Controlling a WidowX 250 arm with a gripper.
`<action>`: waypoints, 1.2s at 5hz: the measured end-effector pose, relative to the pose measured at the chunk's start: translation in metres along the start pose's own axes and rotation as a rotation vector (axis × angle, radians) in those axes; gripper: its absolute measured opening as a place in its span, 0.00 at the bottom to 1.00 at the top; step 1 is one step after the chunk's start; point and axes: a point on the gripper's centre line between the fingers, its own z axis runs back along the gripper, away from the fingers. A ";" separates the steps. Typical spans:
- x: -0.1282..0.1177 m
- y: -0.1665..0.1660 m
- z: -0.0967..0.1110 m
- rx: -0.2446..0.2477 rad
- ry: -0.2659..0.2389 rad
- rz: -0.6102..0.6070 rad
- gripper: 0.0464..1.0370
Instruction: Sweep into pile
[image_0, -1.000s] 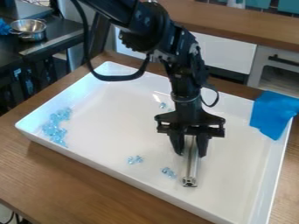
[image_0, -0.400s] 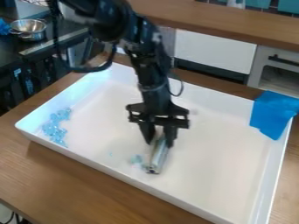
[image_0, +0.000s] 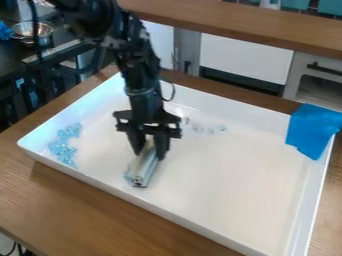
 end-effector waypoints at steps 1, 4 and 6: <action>-0.004 0.019 0.002 0.006 0.001 -0.017 0.46; -0.008 0.075 0.012 0.132 -0.023 -0.169 0.46; 0.000 0.053 0.033 0.113 0.019 -0.164 0.46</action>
